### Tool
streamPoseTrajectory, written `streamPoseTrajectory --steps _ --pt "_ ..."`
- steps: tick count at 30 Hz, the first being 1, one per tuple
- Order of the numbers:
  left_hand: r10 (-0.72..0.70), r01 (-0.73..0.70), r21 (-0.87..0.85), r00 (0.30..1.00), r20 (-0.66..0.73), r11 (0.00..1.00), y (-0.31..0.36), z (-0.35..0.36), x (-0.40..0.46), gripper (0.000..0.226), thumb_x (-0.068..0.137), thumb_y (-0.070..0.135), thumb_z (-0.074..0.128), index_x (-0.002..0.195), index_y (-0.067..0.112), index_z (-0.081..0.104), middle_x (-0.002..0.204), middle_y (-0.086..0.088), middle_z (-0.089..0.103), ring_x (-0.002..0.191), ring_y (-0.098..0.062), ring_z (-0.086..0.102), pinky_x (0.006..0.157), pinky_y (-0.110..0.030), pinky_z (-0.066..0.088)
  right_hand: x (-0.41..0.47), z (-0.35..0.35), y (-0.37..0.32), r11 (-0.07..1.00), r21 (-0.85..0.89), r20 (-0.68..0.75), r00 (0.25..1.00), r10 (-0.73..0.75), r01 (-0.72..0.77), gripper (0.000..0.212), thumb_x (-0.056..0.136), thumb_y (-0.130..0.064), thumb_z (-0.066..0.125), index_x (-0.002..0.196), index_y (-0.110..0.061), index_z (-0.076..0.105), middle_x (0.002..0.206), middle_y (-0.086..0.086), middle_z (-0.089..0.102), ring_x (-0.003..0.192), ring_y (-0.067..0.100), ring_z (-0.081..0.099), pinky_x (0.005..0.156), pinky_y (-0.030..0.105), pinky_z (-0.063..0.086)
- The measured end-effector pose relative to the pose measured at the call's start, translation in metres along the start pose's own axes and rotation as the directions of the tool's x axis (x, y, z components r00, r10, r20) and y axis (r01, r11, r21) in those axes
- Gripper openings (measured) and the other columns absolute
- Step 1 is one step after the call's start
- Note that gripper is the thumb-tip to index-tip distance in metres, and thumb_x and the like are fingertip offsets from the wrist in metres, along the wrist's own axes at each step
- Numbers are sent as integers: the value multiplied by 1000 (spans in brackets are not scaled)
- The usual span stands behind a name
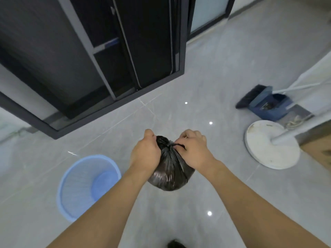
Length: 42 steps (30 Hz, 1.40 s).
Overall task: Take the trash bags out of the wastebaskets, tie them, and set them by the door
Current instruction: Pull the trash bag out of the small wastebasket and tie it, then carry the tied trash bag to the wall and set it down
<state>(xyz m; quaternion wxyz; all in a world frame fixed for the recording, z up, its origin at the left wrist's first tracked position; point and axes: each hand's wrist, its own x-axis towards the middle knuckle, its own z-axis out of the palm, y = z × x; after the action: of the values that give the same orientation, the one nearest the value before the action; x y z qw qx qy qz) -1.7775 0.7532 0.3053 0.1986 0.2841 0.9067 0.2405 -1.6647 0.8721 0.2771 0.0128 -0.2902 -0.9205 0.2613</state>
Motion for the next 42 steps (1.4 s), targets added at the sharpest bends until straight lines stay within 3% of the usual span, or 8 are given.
streamPoseTrajectory --steps 4,9,15,22,26,29,35,42 --pt "27 -27 -2 1000 -13 1000 105 -134 -26 5 100 16 34 96 14 37 69 -6 51 71 -35 50 64 -38 34 -20 -149 -79 1000 10 -47 999 19 -18 25 98 -30 45 106 -26 69 117 -8 59 120 19 39 90 23 14" --pt "131 -128 42 990 -56 991 222 -300 -79 15 102 21 32 106 12 43 81 -18 60 78 -41 57 67 -43 43 -60 -326 -180 994 97 -125 991 52 -40 21 97 -28 46 96 -22 67 95 -1 67 103 25 54 91 33 32" --pt "254 -246 73 960 -117 966 282 -398 -125 17 103 21 32 107 12 45 74 -16 60 69 -38 56 61 -43 44 -103 -423 -246 982 173 -201 974 105 -70 23 97 -29 45 92 -17 64 87 4 67 93 29 54 84 35 37" --pt "302 -301 87 953 11 950 297 -399 -151 18 103 23 31 108 15 46 80 -13 63 72 -34 59 65 -44 47 -147 -429 -252 948 230 -219 938 270 -219 24 97 -31 44 99 -17 64 93 7 68 94 29 57 87 41 43" --pt "382 -392 68 916 125 917 314 -381 -162 18 103 22 32 106 14 48 83 -9 62 75 -31 58 65 -38 44 -182 -431 -240 910 268 -250 889 384 -317 25 97 -31 45 101 -17 65 95 7 70 94 29 58 87 41 44" --pt "446 -463 37 869 214 885 333 -360 -176 19 102 22 32 106 15 49 88 -10 64 81 -31 60 73 -43 49 -215 -435 -226 867 300 -278 833 478 -398 24 97 -32 45 99 -17 65 94 6 70 93 28 59 87 43 45" --pt "600 -623 -39 732 322 781 388 -309 -230 19 101 24 33 104 15 49 92 -13 65 85 -36 60 79 -49 50 -301 -452 -190 733 413 -331 661 674 -541 24 97 -31 45 98 -16 64 95 8 69 93 29 58 84 42 46" --pt "739 -793 -102 502 450 601 456 -247 -346 21 102 23 34 109 15 52 99 -11 64 92 -33 59 80 -45 49 -443 -463 -155 561 531 -382 411 828 -635 23 97 -31 46 99 -16 64 96 8 70 93 29 60 82 43 47"
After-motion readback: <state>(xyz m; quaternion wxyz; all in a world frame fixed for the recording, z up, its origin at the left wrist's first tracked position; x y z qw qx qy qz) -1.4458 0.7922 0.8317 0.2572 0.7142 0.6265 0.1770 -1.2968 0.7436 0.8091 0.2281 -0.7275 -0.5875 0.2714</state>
